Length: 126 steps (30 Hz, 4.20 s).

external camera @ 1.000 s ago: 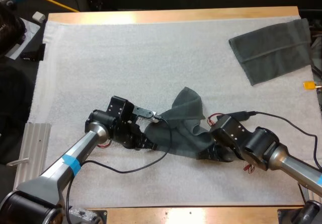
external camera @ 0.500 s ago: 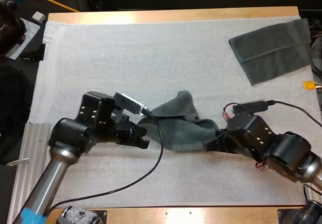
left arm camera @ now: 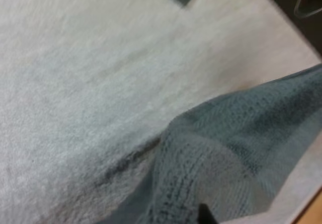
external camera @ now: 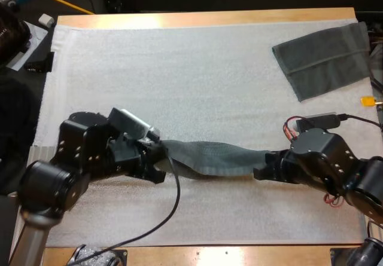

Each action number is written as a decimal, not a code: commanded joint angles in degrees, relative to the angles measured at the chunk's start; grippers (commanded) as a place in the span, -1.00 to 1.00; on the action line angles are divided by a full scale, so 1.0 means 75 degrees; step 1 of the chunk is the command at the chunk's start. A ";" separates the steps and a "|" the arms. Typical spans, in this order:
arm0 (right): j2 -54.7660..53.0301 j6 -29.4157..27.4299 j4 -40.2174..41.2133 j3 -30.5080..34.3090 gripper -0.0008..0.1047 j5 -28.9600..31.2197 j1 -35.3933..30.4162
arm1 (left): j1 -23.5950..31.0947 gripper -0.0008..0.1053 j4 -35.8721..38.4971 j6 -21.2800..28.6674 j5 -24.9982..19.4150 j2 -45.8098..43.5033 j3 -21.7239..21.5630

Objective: Pick towel from pile, fold and stack

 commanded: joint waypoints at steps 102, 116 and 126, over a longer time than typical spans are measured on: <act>0.2638 -0.0945 -0.2458 0.0132 0.11 -0.0083 -0.1865 | 0.0869 0.08 -0.2001 0.0837 -0.1123 0.2838 -0.0369; 0.1687 -0.0856 -0.1259 0.0129 -0.98 0.0276 -0.0154 | 0.0875 0.08 0.0284 0.0794 -0.1249 0.0692 -0.0397; 0.2945 -0.0905 -0.2024 0.0158 -0.98 -0.0702 -0.0180 | 0.0885 0.08 0.0526 0.0773 -0.1234 0.0466 -0.0346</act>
